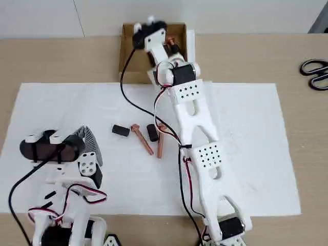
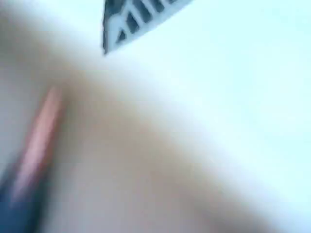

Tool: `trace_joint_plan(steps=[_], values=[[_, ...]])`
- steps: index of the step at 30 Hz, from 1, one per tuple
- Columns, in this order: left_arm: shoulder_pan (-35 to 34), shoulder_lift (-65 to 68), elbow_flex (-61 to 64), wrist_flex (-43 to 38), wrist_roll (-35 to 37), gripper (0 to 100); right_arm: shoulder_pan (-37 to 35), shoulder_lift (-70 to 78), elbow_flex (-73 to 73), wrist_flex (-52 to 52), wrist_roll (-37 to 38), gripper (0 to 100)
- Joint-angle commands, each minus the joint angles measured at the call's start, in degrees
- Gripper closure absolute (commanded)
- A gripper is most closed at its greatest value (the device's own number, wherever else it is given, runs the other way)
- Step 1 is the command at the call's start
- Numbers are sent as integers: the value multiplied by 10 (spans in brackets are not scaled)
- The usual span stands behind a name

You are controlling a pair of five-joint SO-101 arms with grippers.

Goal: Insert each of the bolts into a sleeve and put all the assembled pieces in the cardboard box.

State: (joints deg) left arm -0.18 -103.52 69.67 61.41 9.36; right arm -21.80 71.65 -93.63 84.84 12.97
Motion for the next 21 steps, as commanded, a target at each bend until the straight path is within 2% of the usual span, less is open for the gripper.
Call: trace_joint_plan(steps=[1,9,17,21], values=[[-4,-6,-4,-4,1,994,4,-42,-27,121,2,833],[-4,-6,-5,-4,1,994,-1,-46,-27,124,2,833],[-2,-6,-5,-4,1,994,-8,-157,-26,124,-1,833],[-2,-6,-5,-4,1,994,-5,-207,-26,125,-54,833]])
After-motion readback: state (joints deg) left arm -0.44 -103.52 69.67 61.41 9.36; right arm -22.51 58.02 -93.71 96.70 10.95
